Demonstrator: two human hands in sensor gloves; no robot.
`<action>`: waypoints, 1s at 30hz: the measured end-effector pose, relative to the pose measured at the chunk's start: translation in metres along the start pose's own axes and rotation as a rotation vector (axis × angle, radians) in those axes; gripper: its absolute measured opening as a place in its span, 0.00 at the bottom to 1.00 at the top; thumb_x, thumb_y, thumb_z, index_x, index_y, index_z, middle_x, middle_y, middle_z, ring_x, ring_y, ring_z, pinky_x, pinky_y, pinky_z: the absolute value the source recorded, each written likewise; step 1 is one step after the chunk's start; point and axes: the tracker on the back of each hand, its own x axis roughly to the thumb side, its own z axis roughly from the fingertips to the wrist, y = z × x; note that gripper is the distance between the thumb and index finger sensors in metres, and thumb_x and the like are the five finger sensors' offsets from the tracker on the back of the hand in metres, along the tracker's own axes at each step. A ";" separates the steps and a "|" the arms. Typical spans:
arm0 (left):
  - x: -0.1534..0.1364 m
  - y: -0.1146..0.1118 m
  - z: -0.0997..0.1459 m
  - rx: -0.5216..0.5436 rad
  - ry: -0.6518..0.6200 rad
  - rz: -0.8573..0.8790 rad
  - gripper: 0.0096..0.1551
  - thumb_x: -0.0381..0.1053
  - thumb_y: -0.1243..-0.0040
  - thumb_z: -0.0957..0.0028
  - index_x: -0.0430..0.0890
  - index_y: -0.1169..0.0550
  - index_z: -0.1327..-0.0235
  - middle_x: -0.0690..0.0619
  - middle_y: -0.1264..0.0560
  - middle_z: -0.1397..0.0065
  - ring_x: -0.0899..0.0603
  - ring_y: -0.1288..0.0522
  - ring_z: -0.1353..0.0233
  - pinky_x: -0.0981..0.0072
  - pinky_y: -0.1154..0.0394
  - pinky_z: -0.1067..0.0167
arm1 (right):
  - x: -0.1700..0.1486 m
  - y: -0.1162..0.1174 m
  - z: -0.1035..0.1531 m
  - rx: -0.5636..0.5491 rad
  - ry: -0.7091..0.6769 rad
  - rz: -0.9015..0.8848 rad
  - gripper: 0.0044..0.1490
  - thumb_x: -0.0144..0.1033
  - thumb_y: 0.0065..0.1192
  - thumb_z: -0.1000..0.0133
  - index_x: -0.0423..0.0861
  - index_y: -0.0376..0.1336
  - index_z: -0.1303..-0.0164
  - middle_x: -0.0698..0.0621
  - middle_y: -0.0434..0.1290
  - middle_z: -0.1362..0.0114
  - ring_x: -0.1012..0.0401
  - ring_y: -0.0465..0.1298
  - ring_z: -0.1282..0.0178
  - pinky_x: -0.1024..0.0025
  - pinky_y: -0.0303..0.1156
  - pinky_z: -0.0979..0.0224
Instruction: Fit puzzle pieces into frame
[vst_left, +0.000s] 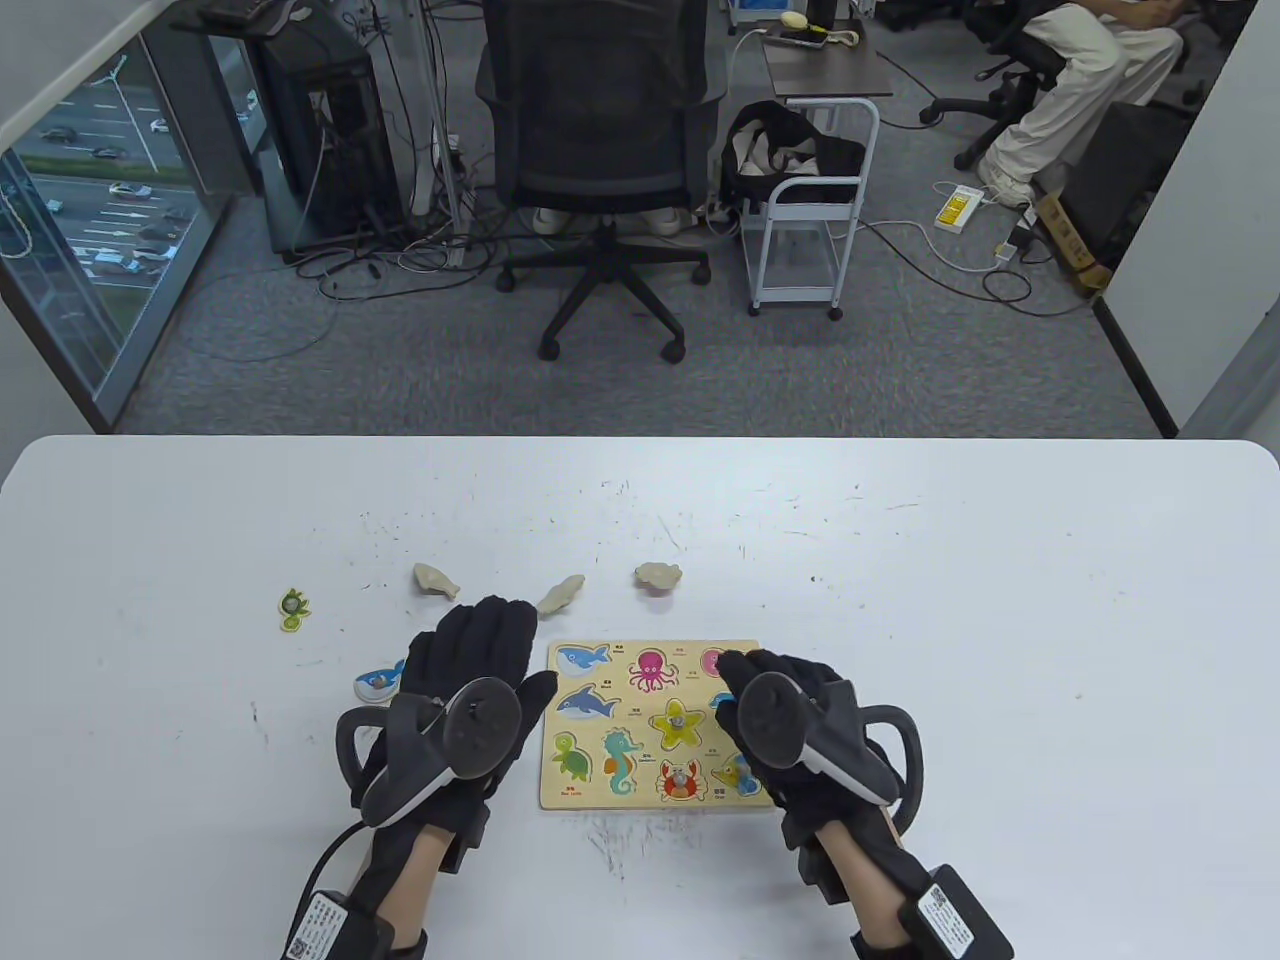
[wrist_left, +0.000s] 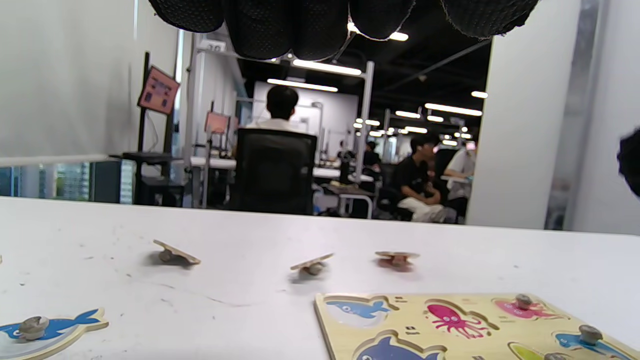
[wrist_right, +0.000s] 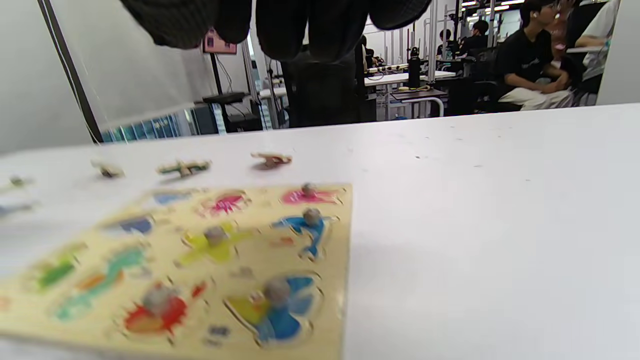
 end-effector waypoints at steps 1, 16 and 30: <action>0.001 0.000 0.000 -0.006 -0.003 0.006 0.43 0.71 0.50 0.43 0.58 0.38 0.14 0.50 0.34 0.10 0.36 0.36 0.14 0.38 0.37 0.20 | -0.003 -0.006 0.001 -0.014 -0.018 -0.047 0.37 0.54 0.63 0.45 0.62 0.58 0.23 0.55 0.65 0.17 0.51 0.67 0.17 0.46 0.58 0.15; 0.017 0.000 0.004 0.030 -0.040 0.023 0.43 0.71 0.48 0.43 0.57 0.39 0.15 0.51 0.34 0.11 0.38 0.35 0.14 0.41 0.37 0.20 | -0.024 -0.032 0.023 -0.112 -0.017 -0.074 0.43 0.56 0.63 0.45 0.62 0.52 0.19 0.54 0.57 0.11 0.48 0.59 0.12 0.43 0.52 0.13; 0.055 0.009 -0.018 -0.007 -0.038 -0.019 0.44 0.71 0.47 0.44 0.59 0.40 0.14 0.53 0.35 0.10 0.39 0.36 0.13 0.43 0.38 0.18 | -0.041 -0.042 0.040 -0.126 -0.027 -0.114 0.43 0.56 0.63 0.45 0.61 0.53 0.19 0.53 0.58 0.12 0.47 0.60 0.12 0.42 0.52 0.13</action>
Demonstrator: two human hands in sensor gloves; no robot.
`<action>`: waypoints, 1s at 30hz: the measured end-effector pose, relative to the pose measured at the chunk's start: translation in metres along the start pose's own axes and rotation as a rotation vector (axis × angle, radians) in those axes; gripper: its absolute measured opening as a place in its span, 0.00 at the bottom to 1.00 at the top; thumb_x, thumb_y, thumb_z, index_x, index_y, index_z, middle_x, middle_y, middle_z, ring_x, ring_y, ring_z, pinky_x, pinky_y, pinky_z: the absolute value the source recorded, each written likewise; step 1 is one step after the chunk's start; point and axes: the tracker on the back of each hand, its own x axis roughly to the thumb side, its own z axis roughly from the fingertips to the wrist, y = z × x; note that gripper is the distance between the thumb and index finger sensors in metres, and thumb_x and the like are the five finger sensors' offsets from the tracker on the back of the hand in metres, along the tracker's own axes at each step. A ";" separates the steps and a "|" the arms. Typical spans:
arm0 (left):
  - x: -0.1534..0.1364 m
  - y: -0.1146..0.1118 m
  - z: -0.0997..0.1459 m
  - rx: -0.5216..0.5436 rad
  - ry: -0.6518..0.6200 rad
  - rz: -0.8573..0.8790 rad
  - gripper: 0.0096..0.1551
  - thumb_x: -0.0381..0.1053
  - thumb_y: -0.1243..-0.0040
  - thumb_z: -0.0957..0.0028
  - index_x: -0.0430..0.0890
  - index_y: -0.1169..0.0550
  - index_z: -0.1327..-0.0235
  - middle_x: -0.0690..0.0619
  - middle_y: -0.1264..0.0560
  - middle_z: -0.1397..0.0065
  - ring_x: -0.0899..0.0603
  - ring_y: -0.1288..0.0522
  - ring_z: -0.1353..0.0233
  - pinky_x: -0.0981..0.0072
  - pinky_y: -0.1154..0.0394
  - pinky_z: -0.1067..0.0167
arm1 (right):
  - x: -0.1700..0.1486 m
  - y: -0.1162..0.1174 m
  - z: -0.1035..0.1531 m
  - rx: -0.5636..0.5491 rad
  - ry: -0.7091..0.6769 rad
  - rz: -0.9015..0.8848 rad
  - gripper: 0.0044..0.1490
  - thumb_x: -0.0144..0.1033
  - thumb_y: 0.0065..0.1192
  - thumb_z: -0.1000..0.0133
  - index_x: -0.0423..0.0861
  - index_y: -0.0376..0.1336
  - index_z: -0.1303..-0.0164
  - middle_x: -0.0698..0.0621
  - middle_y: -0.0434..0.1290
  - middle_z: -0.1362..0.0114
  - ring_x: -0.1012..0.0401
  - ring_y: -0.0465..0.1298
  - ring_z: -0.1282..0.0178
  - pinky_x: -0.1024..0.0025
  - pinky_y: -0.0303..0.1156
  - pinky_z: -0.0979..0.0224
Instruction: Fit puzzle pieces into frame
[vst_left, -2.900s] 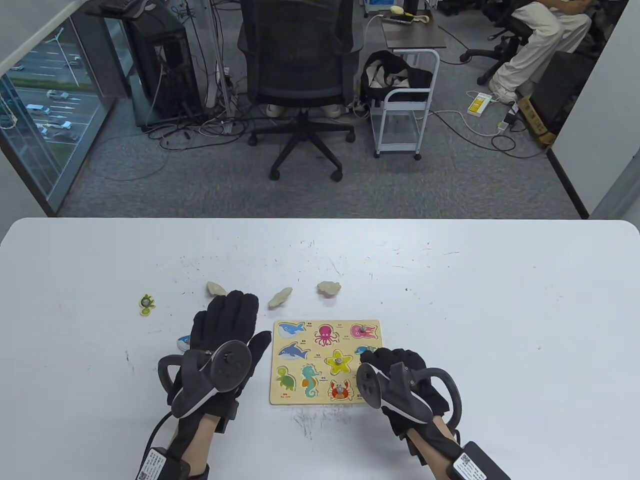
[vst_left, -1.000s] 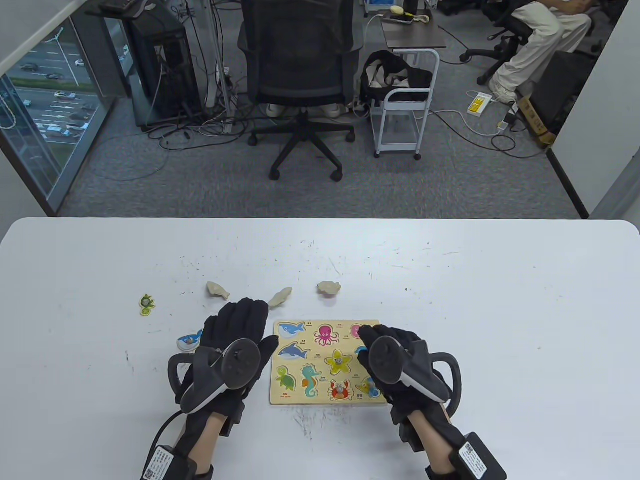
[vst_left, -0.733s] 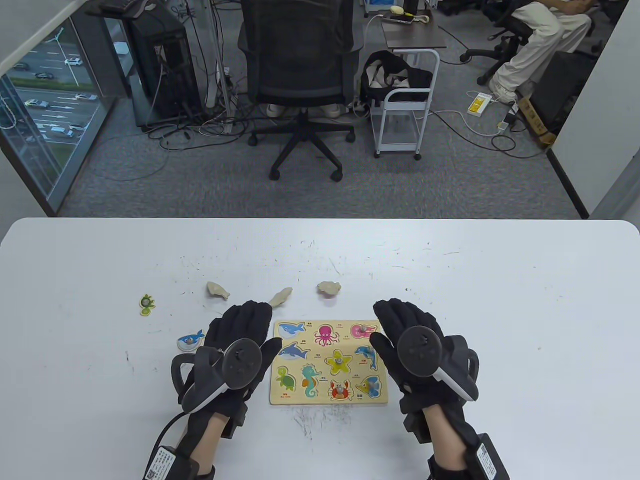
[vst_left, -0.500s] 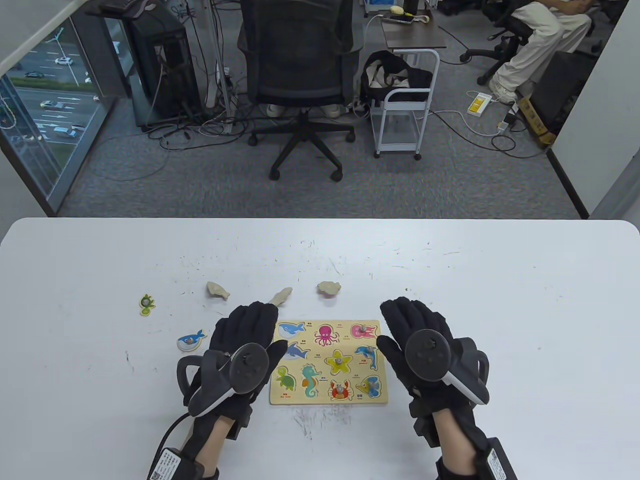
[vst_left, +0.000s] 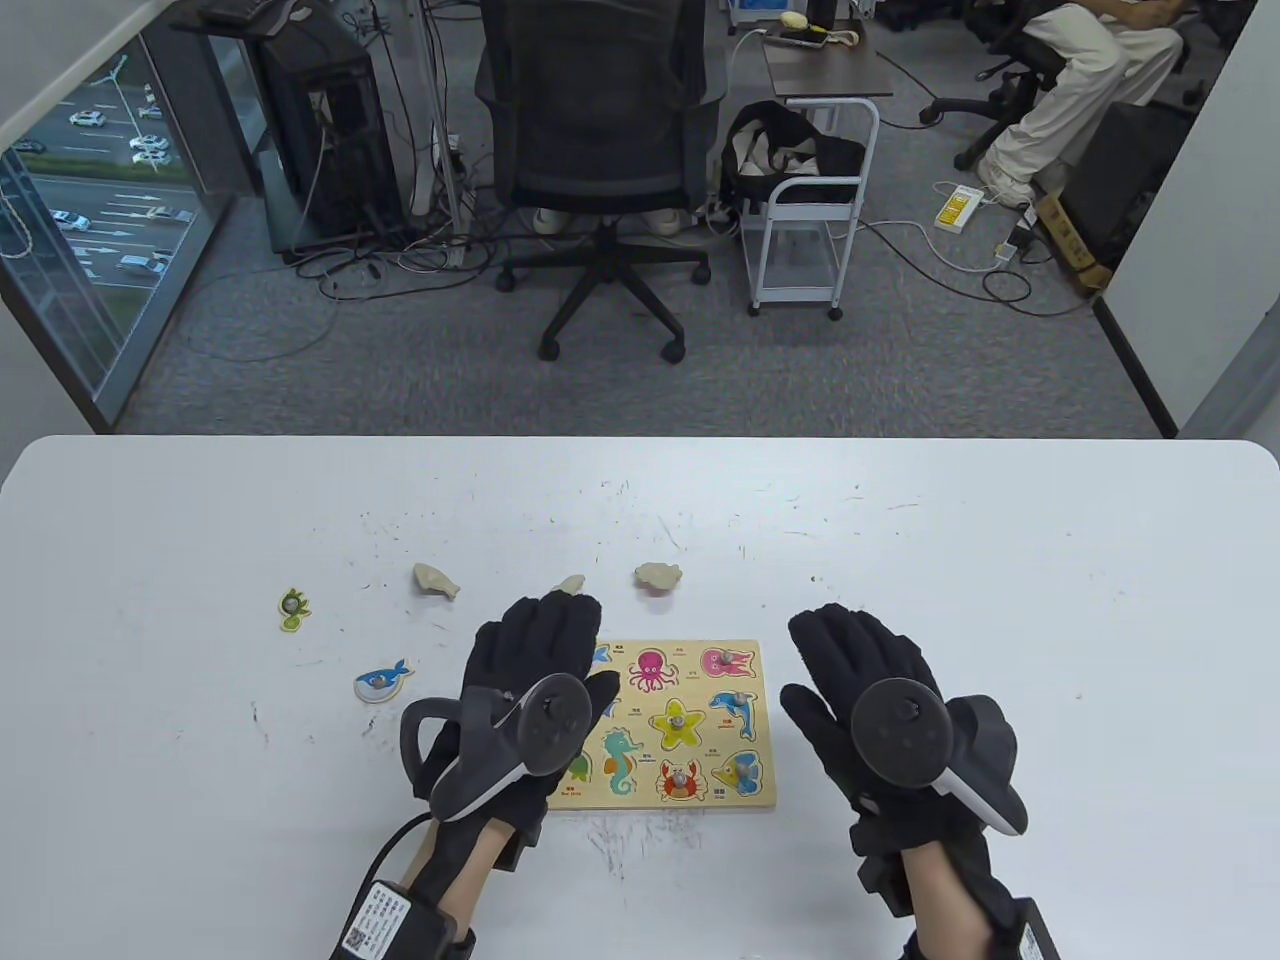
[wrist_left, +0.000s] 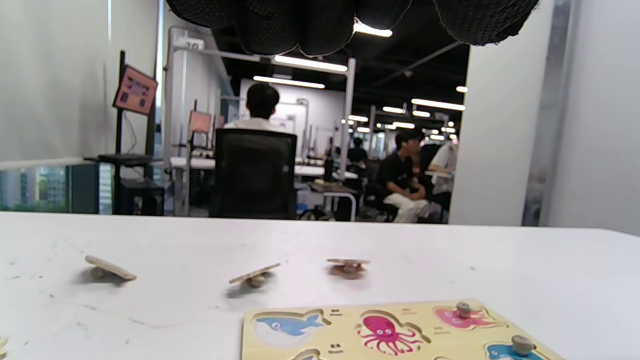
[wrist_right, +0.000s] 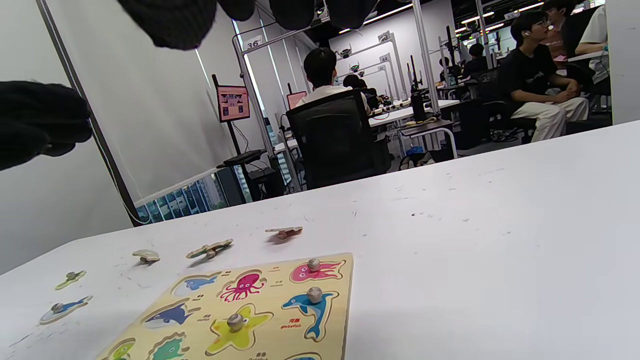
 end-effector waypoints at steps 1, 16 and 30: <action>0.005 0.002 -0.005 -0.007 -0.001 -0.006 0.44 0.71 0.47 0.44 0.59 0.40 0.14 0.53 0.35 0.10 0.39 0.36 0.13 0.43 0.38 0.18 | -0.002 -0.001 0.001 -0.003 0.005 -0.008 0.43 0.56 0.63 0.45 0.61 0.53 0.19 0.53 0.58 0.12 0.47 0.60 0.12 0.42 0.52 0.13; 0.069 -0.038 -0.128 -0.249 0.064 -0.193 0.45 0.70 0.42 0.45 0.61 0.41 0.15 0.56 0.36 0.10 0.42 0.36 0.13 0.46 0.39 0.16 | -0.015 -0.005 0.001 -0.008 0.030 -0.071 0.43 0.56 0.63 0.45 0.60 0.53 0.19 0.53 0.58 0.12 0.46 0.59 0.12 0.42 0.52 0.13; 0.067 -0.124 -0.184 -0.474 0.140 -0.238 0.45 0.69 0.40 0.46 0.63 0.41 0.15 0.57 0.38 0.09 0.42 0.38 0.11 0.44 0.37 0.16 | -0.023 -0.005 0.000 -0.005 0.071 -0.054 0.42 0.56 0.62 0.45 0.61 0.54 0.19 0.52 0.58 0.12 0.46 0.59 0.12 0.42 0.52 0.13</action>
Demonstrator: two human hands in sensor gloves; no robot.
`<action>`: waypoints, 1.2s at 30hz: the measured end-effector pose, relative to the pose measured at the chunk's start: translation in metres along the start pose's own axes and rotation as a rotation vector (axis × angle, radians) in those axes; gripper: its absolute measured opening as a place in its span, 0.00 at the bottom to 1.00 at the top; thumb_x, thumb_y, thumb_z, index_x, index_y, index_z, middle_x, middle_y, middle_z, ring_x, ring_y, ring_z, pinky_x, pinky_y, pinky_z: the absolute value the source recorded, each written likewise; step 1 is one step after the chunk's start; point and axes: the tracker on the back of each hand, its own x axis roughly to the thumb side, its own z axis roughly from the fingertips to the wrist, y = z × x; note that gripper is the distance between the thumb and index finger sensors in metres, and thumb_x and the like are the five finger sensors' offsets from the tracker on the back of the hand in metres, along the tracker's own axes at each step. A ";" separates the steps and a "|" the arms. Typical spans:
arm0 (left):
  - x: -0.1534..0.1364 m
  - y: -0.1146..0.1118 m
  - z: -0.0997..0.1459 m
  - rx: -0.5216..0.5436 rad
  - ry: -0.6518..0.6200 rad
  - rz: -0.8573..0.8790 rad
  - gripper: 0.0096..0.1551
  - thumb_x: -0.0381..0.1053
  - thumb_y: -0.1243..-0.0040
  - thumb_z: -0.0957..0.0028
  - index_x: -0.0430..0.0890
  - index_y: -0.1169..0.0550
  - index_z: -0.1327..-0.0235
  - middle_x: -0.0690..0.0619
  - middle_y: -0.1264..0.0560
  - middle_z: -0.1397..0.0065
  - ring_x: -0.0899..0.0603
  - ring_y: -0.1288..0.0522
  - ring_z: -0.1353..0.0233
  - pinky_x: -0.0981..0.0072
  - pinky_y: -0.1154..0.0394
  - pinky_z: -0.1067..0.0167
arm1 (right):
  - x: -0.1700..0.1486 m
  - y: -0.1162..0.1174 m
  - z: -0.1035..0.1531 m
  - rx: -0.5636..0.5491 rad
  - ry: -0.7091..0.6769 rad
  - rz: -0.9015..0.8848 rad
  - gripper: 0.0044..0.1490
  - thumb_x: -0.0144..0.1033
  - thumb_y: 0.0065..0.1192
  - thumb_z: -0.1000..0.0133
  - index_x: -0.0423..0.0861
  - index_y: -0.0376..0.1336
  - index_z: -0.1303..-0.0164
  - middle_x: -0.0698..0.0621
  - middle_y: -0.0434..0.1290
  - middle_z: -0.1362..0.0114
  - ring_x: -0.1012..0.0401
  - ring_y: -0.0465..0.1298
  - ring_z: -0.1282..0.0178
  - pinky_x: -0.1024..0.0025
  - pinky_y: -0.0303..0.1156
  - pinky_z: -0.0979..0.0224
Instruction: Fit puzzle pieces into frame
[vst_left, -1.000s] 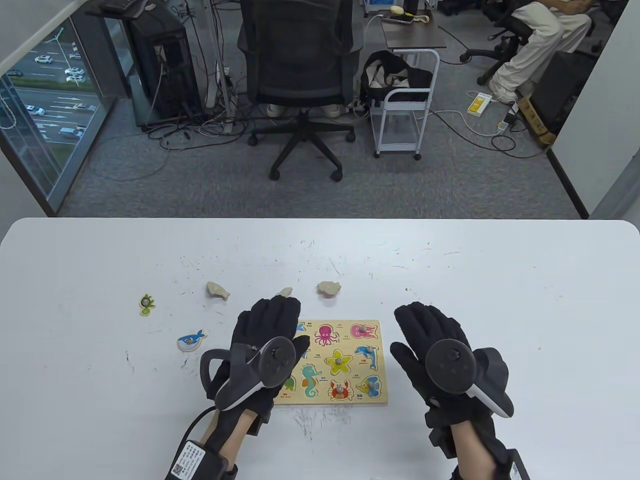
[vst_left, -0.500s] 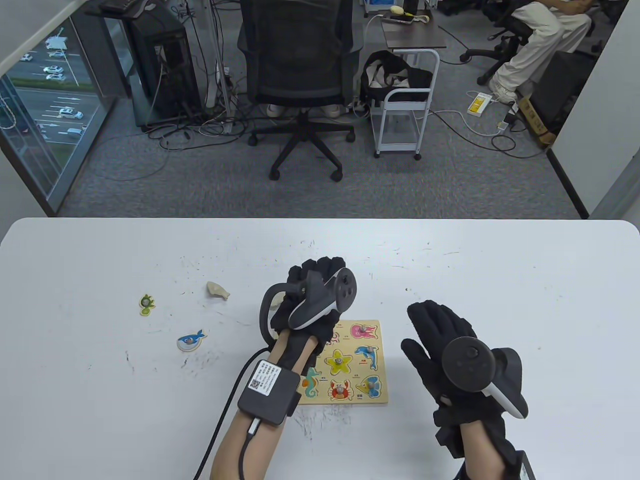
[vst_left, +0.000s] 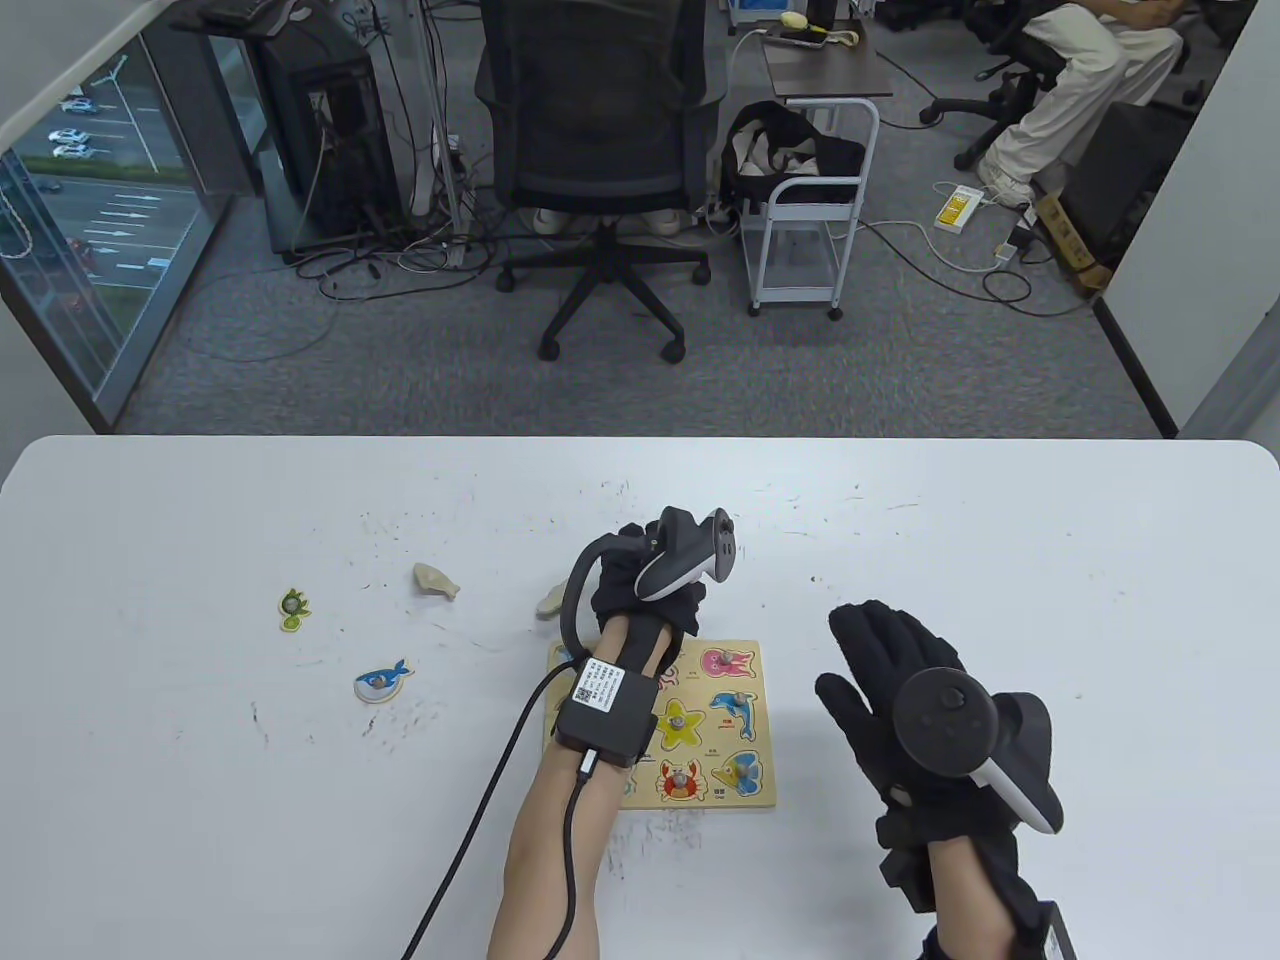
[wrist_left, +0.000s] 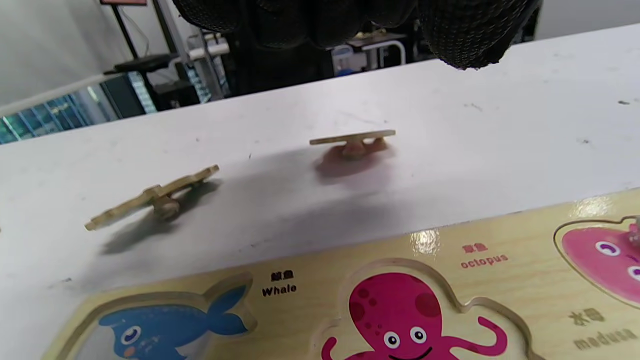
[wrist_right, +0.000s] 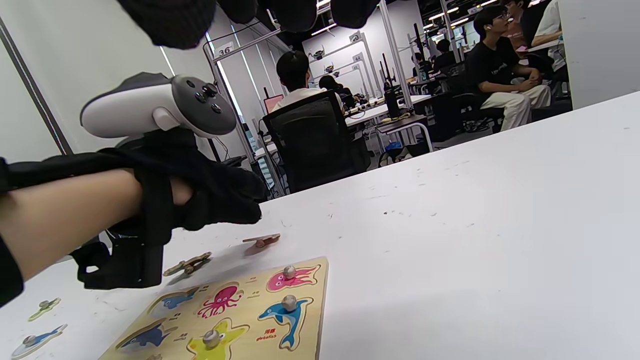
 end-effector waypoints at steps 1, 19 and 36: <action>0.001 -0.004 -0.005 -0.027 -0.002 0.003 0.45 0.69 0.40 0.46 0.63 0.42 0.15 0.57 0.39 0.08 0.42 0.38 0.11 0.44 0.37 0.16 | -0.001 -0.001 0.000 0.002 0.001 -0.004 0.42 0.56 0.62 0.45 0.61 0.54 0.19 0.53 0.58 0.12 0.46 0.59 0.12 0.42 0.52 0.13; 0.004 -0.032 -0.040 -0.127 0.021 -0.005 0.40 0.63 0.40 0.43 0.62 0.39 0.17 0.58 0.35 0.11 0.47 0.34 0.13 0.52 0.36 0.16 | -0.008 -0.003 0.000 0.003 0.031 -0.031 0.40 0.56 0.61 0.44 0.60 0.56 0.20 0.52 0.59 0.12 0.46 0.58 0.12 0.42 0.51 0.13; -0.007 -0.019 -0.023 0.043 -0.015 -0.102 0.30 0.54 0.43 0.41 0.65 0.32 0.23 0.64 0.27 0.18 0.51 0.26 0.20 0.57 0.30 0.21 | -0.005 0.000 -0.002 0.023 0.024 -0.016 0.38 0.55 0.60 0.44 0.61 0.57 0.21 0.52 0.60 0.12 0.46 0.59 0.12 0.42 0.51 0.13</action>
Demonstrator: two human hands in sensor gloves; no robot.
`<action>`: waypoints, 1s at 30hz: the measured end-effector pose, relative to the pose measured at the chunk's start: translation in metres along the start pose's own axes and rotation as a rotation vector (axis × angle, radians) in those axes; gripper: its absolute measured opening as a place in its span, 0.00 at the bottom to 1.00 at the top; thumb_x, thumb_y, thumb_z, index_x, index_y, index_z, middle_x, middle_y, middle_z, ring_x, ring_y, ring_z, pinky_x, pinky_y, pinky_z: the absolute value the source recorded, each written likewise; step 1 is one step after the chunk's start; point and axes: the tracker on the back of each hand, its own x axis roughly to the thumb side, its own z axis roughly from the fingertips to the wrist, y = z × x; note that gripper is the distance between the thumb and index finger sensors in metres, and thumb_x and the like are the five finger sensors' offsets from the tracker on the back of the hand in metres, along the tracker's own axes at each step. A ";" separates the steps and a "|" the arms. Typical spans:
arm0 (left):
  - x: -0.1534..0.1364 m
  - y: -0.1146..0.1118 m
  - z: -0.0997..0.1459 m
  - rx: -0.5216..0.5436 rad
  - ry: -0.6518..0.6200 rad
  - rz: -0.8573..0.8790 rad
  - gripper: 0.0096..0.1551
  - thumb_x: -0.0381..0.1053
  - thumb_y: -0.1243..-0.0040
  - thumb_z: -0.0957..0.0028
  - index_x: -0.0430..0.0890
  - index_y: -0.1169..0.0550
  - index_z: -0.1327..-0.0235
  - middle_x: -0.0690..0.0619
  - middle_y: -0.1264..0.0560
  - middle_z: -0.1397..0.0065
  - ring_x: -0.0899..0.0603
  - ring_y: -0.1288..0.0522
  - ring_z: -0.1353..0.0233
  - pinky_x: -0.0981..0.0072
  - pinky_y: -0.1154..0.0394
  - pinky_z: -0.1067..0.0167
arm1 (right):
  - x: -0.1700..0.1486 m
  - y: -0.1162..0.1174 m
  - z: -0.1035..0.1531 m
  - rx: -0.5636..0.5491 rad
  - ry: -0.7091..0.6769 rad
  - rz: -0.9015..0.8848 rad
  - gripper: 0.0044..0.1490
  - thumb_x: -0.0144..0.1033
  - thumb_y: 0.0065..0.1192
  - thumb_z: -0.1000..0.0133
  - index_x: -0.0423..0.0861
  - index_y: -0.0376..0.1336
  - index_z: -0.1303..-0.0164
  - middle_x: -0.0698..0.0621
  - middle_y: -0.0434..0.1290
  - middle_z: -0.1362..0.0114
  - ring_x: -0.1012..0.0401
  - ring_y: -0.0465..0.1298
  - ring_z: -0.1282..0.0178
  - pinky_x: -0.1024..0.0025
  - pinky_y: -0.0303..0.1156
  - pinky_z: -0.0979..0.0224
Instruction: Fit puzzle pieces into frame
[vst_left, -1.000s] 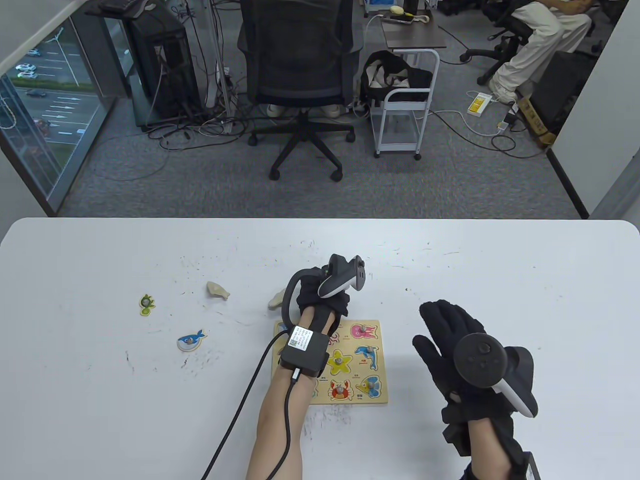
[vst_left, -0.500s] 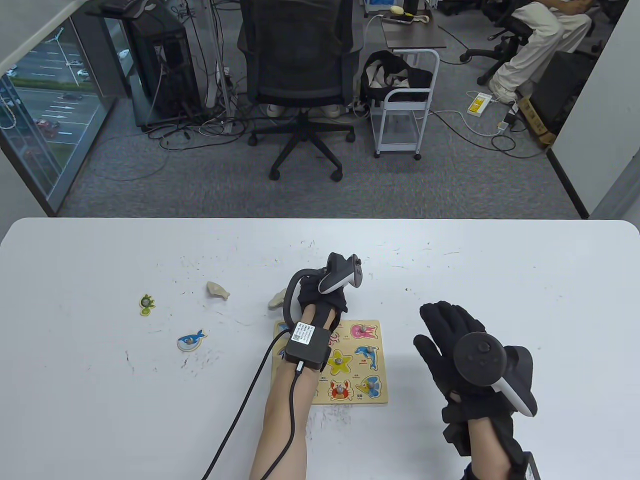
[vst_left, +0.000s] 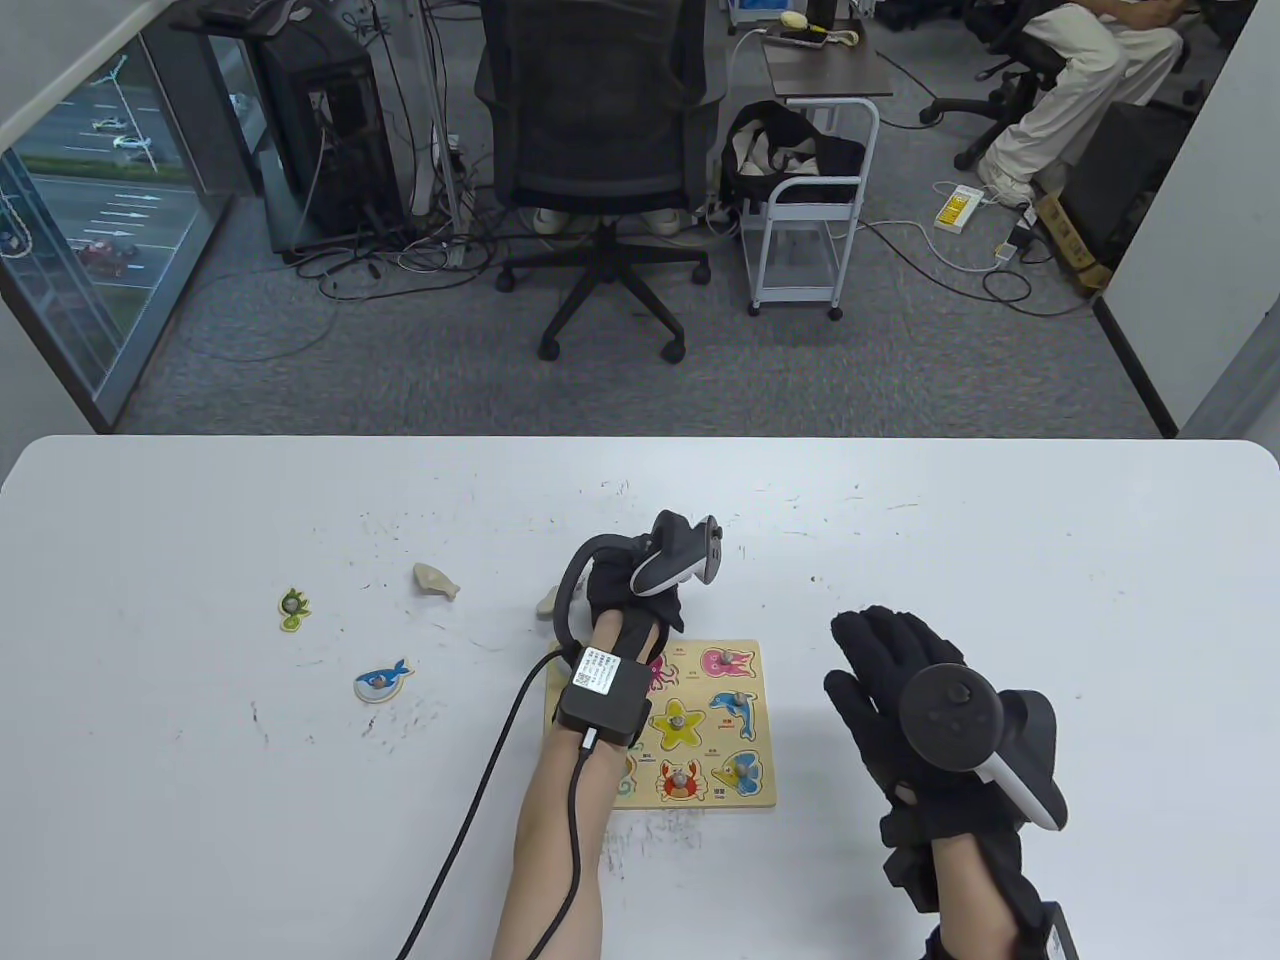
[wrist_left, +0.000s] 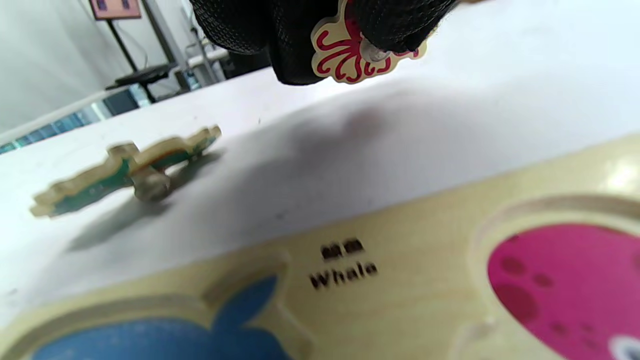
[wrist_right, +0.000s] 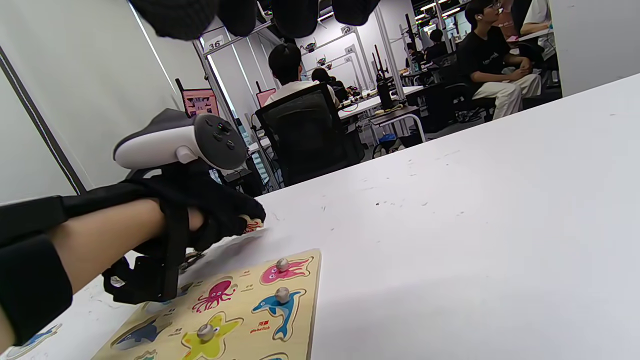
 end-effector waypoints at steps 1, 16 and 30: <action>-0.002 0.004 0.004 0.005 -0.018 0.010 0.30 0.53 0.43 0.41 0.65 0.32 0.23 0.64 0.27 0.18 0.51 0.26 0.20 0.57 0.30 0.22 | 0.000 0.000 0.000 0.001 0.000 -0.001 0.38 0.55 0.60 0.43 0.61 0.57 0.21 0.52 0.60 0.12 0.46 0.59 0.12 0.43 0.51 0.13; -0.044 0.073 0.133 0.223 -0.378 0.506 0.30 0.55 0.37 0.44 0.60 0.26 0.26 0.59 0.19 0.25 0.50 0.18 0.28 0.59 0.23 0.30 | 0.009 -0.001 0.003 -0.030 -0.069 -0.026 0.38 0.53 0.60 0.42 0.58 0.57 0.20 0.52 0.62 0.14 0.48 0.63 0.14 0.45 0.55 0.14; -0.065 0.040 0.226 0.435 -0.545 0.908 0.28 0.59 0.30 0.50 0.60 0.20 0.34 0.61 0.13 0.35 0.54 0.13 0.37 0.62 0.19 0.36 | 0.050 0.020 0.008 0.058 -0.314 -0.162 0.41 0.51 0.63 0.43 0.57 0.54 0.19 0.51 0.63 0.15 0.51 0.69 0.18 0.48 0.61 0.17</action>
